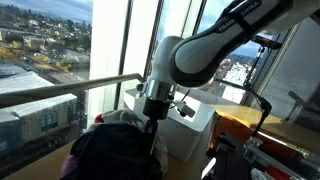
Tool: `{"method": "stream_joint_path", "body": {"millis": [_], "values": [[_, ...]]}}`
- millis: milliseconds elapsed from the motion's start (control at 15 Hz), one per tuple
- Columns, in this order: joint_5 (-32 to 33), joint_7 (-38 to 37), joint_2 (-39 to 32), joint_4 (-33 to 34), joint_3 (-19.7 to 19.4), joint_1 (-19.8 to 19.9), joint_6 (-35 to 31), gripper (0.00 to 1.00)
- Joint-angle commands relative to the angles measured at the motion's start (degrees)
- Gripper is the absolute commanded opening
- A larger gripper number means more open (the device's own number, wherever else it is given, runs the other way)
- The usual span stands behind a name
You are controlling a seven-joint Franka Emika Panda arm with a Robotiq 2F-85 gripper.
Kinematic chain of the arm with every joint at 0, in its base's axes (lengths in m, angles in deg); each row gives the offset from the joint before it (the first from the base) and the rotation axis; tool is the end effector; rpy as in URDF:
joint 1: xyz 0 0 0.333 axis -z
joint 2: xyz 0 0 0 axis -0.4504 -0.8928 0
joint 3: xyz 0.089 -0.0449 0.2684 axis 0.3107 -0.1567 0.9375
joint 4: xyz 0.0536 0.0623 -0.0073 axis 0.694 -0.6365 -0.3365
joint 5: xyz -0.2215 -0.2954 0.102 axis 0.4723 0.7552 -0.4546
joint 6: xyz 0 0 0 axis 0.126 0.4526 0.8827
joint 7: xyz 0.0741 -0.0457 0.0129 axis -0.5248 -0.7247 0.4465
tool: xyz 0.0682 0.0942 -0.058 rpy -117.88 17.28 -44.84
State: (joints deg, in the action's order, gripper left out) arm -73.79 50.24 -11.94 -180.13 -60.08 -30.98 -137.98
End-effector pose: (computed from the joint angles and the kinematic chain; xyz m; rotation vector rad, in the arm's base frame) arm 0.5478 0.1992 0.1429 -2.7728 -0.6849 0.0904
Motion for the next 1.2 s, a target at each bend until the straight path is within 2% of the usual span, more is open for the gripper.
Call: {"method": "stream_joint_path", "body": {"millis": [0,200,333,400,733,1133], "values": [[0.84,3.47,4.43,-0.95,1.29,2.23,1.39,0.61],[2.58,6.02,11.26,-2.72,1.18,2.14,3.97,0.82],[4.03,6.85,15.11,-1.47,0.76,1.22,7.65,0.97],[5.17,7.07,16.51,-0.14,0.42,0.57,9.46,1.0],[9.0,7.71,18.81,7.04,-0.22,-2.33,13.95,1.0],[15.49,7.15,12.16,8.39,-0.88,-4.86,8.71,1.0]]}}
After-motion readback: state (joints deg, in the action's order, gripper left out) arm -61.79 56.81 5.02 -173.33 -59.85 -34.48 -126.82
